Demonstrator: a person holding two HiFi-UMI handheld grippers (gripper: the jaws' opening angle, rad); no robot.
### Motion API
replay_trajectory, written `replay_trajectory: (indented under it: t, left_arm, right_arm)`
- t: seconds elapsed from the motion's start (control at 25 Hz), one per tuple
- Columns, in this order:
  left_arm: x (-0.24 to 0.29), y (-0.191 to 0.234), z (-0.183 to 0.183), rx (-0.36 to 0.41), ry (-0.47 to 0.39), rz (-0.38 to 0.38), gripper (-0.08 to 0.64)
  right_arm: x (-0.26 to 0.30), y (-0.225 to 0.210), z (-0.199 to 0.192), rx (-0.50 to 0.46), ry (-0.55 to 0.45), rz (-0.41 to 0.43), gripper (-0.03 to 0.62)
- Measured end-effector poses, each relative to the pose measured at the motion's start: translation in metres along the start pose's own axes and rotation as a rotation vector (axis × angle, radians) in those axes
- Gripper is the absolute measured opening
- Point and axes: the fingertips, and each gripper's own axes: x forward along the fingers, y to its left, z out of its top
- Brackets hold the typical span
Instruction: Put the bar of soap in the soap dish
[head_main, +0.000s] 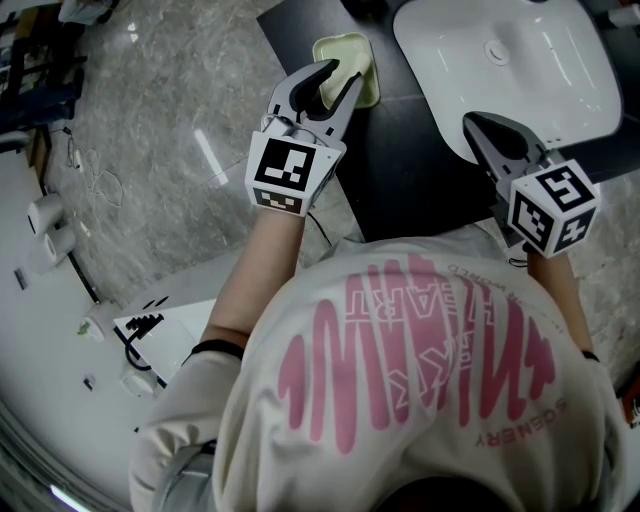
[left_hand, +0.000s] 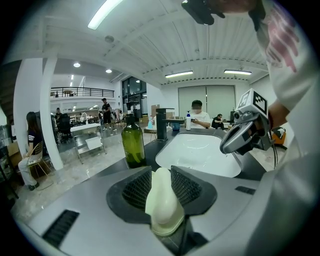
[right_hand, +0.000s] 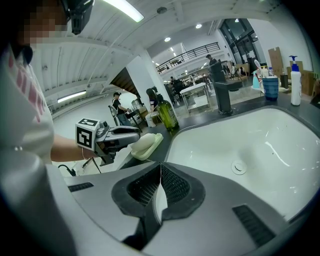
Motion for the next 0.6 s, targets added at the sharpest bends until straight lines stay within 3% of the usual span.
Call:
replay_trajectory:
  t: [0.6]
  left_arm:
    - [-0.0043,-0.0053,-0.0016,0.002,-0.005,0.006,0.115]
  right_arm:
    - [-0.0034,0.0038,-0.0059,-0.007,-0.003,0.005,0.017]
